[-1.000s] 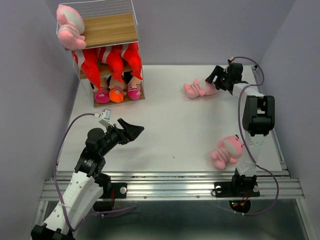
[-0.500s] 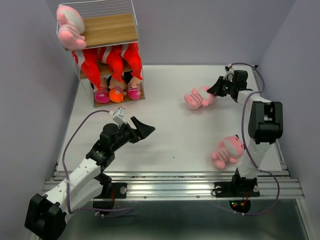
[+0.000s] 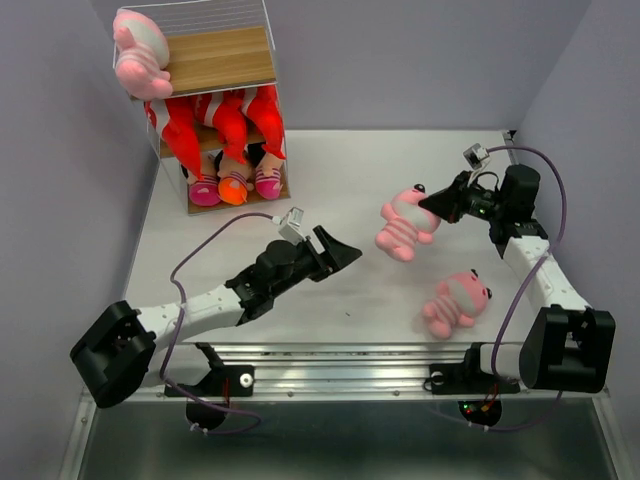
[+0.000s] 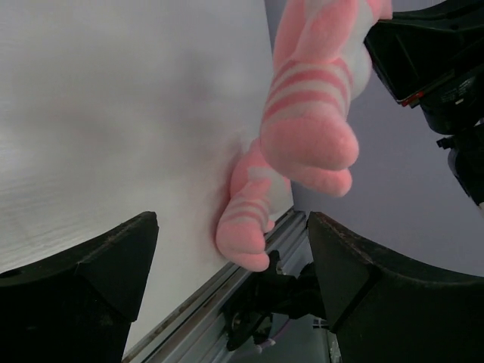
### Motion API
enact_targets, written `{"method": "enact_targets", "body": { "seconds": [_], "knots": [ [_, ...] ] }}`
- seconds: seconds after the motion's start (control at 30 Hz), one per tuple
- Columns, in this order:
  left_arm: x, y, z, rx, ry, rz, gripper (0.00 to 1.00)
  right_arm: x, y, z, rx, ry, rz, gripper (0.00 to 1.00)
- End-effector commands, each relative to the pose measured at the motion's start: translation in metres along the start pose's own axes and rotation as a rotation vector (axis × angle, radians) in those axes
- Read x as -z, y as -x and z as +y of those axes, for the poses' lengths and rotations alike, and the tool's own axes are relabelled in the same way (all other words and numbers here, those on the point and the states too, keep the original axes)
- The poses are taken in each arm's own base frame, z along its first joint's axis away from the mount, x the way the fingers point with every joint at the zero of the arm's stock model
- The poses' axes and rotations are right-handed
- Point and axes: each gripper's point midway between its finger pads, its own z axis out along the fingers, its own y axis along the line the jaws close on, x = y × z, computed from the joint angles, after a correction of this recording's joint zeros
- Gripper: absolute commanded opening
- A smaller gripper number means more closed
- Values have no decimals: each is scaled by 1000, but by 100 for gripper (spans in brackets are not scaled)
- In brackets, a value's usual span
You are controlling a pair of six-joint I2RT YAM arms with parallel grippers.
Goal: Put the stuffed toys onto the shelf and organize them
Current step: Pass the stuffed toy from the right arm to the left
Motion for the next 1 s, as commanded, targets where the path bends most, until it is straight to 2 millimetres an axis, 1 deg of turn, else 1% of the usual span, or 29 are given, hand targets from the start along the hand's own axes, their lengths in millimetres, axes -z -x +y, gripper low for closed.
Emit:
{"method": "enact_targets", "body": {
  "seconds": [0.0, 0.03, 0.07, 0.13, 0.17, 0.2, 0.3, 0.33, 0.37, 0.4, 0.47, 0.53, 0.57, 0.63, 0.67, 0.73, 0.77, 0.87, 0.93, 0.97],
  "knots": [
    [-21, 14, -76, 88, -165, -95, 89, 5, -14, 15, 89, 80, 16, 1],
    [-23, 9, -91, 98, -191, -83, 89, 7, -19, 16, 88, 81, 27, 1],
    [-26, 6, -95, 108, -199, -80, 88, 8, -20, 18, 91, 83, 32, 1],
    [-35, 0, -98, 147, -195, -64, 85, 11, -19, 22, 122, 86, 29, 1],
    [-36, -2, -106, 154, -212, -60, 83, 12, -21, 25, 127, 94, 30, 1],
    [-42, -6, -107, 164, -206, -50, 82, 15, -23, 30, 123, 98, 36, 2],
    [-48, -18, -110, 172, -208, -12, 77, 17, -21, 36, 131, 109, 29, 2],
    [-53, -23, -106, 173, -193, 0, 75, 18, -20, 37, 128, 111, 27, 2],
    [-55, -27, -108, 173, -194, 16, 74, 19, -18, 39, 134, 113, 23, 3],
    [-59, -31, -105, 170, -179, 26, 73, 19, -16, 40, 137, 110, 19, 3],
    [-62, -35, -103, 158, -158, 37, 71, 20, -13, 41, 143, 104, 14, 3],
    [-64, -39, -100, 142, -136, 45, 71, 21, -8, 41, 150, 95, 7, 3],
    [-64, -40, -93, 129, -111, 47, 71, 21, -7, 41, 151, 92, 5, 3],
    [-62, -39, -88, 115, -80, 38, 72, 21, -1, 41, 163, 82, -3, 3],
    [-61, -35, -85, 106, -67, 19, 72, 21, 2, 41, 170, 79, -7, 3],
    [-57, -31, -85, 92, -58, 5, 74, 21, 5, 41, 172, 79, -10, 4],
    [-56, -31, -81, 83, -46, 5, 75, 21, 9, 43, 177, 85, -14, 4],
    [-55, -32, -81, 70, -45, 13, 76, 21, 11, 46, 167, 104, -15, 4],
    [-57, -39, -78, 69, -41, 39, 77, 21, 14, 49, 162, 113, -17, 4],
    [-58, -41, -80, 69, -48, 53, 77, 22, 15, 51, 162, 124, -17, 6]
  ]
}}
